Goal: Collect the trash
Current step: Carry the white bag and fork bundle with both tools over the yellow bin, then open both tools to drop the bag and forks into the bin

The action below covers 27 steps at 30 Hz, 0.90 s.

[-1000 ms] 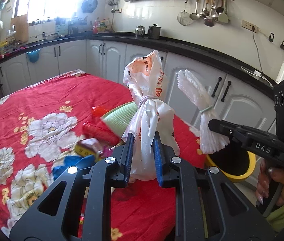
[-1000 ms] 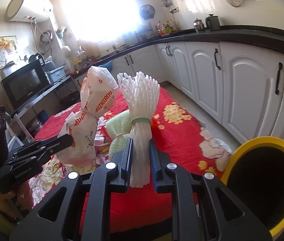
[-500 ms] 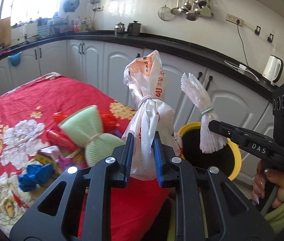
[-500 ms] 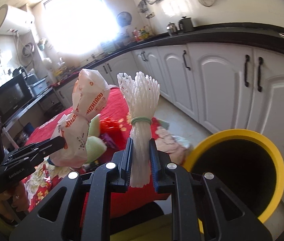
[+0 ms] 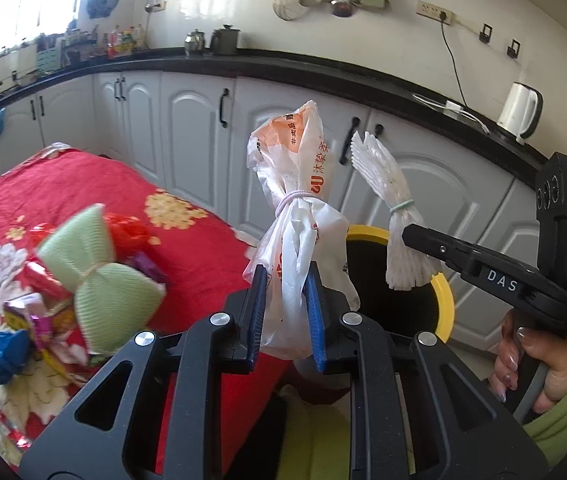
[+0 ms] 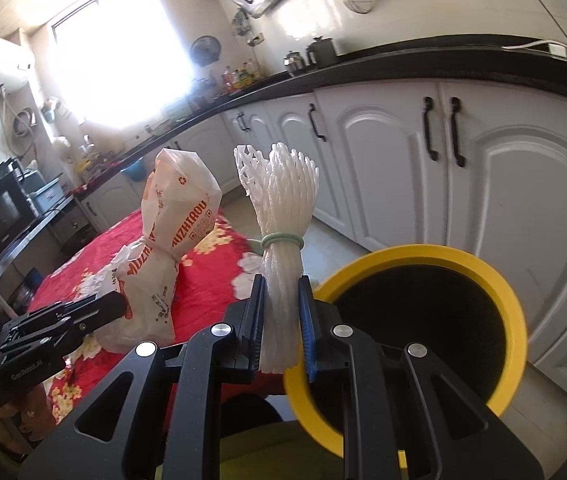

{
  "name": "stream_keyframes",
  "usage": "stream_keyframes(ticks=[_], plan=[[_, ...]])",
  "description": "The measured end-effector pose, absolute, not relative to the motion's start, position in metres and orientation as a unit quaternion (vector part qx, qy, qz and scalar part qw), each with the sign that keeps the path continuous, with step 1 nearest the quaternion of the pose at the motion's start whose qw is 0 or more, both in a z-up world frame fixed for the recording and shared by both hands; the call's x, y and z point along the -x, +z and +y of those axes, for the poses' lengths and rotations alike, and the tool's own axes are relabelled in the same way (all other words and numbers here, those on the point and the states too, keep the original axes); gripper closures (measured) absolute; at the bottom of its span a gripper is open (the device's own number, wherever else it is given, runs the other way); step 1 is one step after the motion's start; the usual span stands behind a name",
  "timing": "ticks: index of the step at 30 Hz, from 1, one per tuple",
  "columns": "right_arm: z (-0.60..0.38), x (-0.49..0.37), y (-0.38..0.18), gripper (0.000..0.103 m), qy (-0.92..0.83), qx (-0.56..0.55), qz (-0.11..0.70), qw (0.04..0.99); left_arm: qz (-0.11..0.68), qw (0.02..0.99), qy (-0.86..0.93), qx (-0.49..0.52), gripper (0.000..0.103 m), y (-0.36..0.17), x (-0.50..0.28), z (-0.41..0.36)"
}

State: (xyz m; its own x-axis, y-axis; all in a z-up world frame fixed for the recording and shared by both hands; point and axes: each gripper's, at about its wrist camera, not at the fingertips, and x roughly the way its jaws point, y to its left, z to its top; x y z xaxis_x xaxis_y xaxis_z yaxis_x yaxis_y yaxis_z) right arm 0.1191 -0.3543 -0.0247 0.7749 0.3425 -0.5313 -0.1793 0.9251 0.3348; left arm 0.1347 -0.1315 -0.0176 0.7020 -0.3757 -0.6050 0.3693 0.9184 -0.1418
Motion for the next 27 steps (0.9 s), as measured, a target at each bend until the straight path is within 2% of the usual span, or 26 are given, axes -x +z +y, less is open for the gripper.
stream_keyframes(ticks=[25,27], plan=[[-0.430,-0.113,-0.072,0.087,0.053,-0.187,0.349,0.917,0.394,0.879,-0.265,-0.037,0.089,-0.070,-0.167,-0.228],[-0.434,-0.115,-0.075,0.084,0.053,-0.191,0.351,0.915,0.398,0.877,-0.266,-0.039,0.088,-0.075,-0.169,-0.233]])
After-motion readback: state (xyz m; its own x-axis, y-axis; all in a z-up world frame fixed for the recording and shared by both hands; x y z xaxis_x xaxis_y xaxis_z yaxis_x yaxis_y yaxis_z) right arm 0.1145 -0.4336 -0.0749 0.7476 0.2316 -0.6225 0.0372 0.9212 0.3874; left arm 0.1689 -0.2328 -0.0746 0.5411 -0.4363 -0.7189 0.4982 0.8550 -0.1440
